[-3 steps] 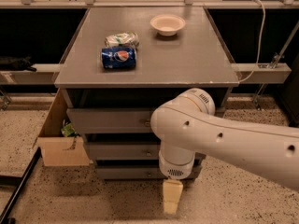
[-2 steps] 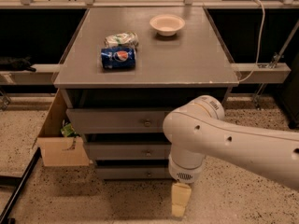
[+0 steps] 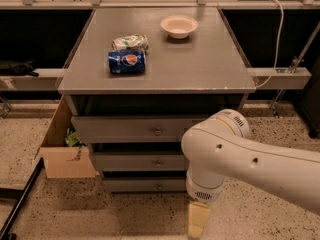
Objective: Open middle drawer
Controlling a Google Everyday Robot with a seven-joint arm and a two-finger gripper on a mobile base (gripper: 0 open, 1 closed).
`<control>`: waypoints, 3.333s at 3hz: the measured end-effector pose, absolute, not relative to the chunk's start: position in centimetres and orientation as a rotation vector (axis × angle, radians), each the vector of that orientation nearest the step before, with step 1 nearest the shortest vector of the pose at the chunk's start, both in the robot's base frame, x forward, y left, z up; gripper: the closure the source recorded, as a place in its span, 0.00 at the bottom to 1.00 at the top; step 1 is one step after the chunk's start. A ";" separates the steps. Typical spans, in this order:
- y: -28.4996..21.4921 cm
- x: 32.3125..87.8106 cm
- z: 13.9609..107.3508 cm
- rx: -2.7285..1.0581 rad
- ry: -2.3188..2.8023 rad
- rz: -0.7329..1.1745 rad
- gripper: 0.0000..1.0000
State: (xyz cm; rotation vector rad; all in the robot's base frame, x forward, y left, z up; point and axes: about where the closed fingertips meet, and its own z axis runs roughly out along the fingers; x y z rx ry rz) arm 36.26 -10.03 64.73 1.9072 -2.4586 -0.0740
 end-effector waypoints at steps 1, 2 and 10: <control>-9.2 36.3 65.2 1.968 -2.458 -0.035 0.00; -6.2 36.2 67.6 2.127 -2.415 0.048 0.00; -11.9 34.9 59.1 1.997 -2.366 -0.130 0.00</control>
Offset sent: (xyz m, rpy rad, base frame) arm -0.0003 0.0829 0.0645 0.0142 -0.2516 0.2495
